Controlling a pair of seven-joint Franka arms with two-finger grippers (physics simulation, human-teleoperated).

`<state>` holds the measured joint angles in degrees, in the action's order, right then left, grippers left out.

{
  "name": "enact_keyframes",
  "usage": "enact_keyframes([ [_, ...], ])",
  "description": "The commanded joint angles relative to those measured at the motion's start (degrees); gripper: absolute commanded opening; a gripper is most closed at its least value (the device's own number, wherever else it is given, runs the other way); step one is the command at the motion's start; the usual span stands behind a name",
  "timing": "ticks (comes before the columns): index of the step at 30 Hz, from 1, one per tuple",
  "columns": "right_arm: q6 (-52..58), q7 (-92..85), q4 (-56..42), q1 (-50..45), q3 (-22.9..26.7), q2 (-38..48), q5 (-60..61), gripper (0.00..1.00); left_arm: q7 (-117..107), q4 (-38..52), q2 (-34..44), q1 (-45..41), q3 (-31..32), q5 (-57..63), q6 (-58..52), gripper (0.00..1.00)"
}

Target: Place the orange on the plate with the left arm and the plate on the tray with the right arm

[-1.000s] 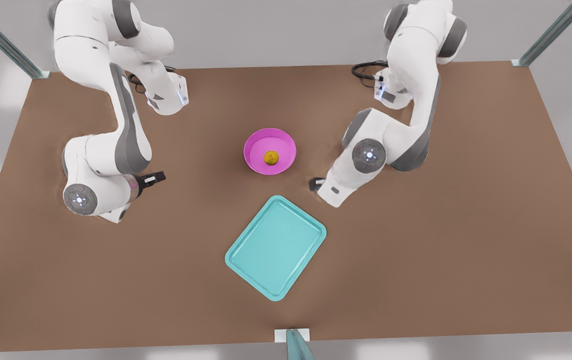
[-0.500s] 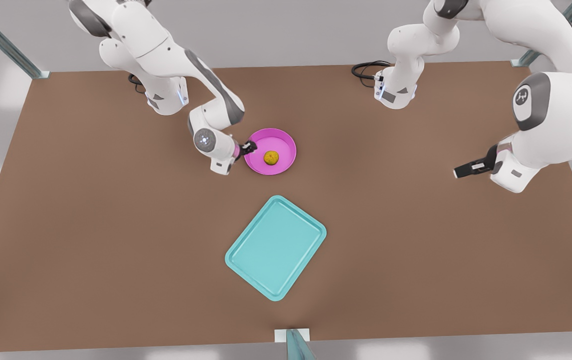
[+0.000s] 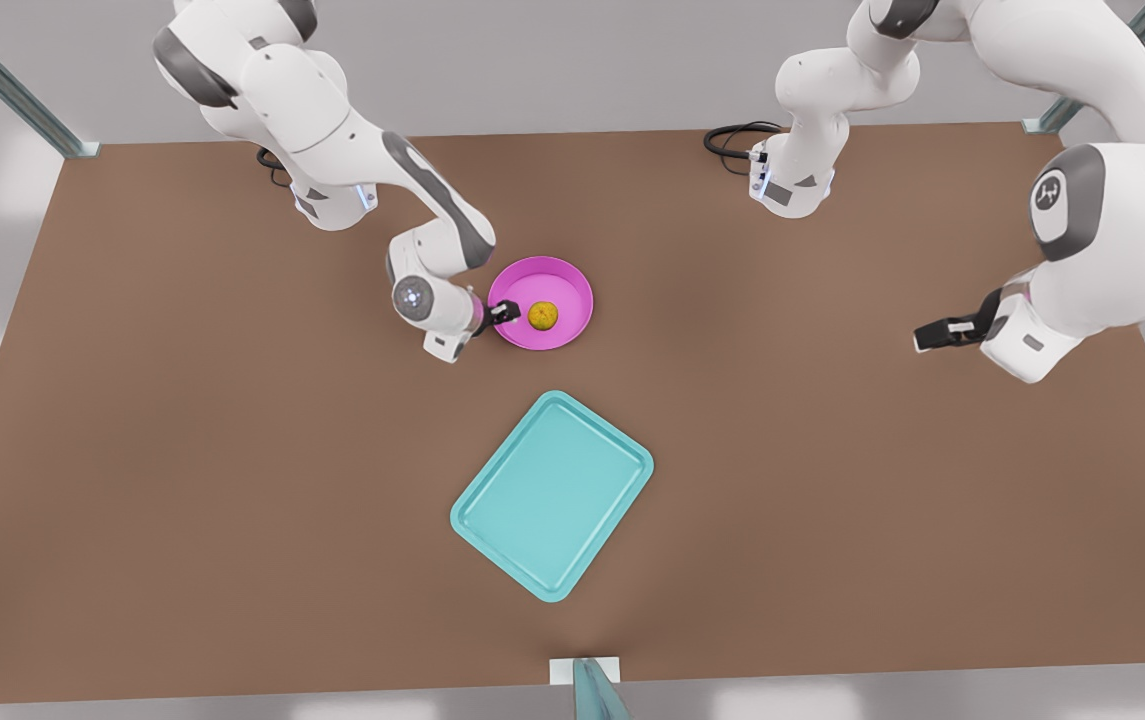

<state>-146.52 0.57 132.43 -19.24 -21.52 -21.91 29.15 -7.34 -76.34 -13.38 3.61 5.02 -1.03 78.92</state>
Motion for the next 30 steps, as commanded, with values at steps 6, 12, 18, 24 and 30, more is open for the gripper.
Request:
enact_keyframes([
  [6,-0.25,0.83,-0.77,-0.88,-0.02,-2.26,0.12,1.0,5.41,0.31,0.02,-0.09,-0.01,-0.02,-0.34,1.0],
  [12,2.91,0.75,-2.7,-0.88,-0.02,-3.14,0.12,0.65,5.32,0.31,-0.06,0.0,-0.01,0.07,-0.96,1.0],
  [18,5.02,0.75,-3.75,-0.79,-0.02,-3.93,0.12,0.57,5.32,0.31,-0.15,-0.09,-0.01,0.07,-1.05,1.0],
  [24,5.81,0.75,-4.19,-0.62,-0.02,-3.84,0.12,0.24,5.32,0.31,-0.15,0.0,-0.01,0.07,-1.05,1.0],
  [30,7.57,0.66,-5.42,-0.53,-0.02,-3.23,0.12,0.21,5.23,0.31,-0.07,-0.09,-0.01,0.07,-1.05,1.0],
])
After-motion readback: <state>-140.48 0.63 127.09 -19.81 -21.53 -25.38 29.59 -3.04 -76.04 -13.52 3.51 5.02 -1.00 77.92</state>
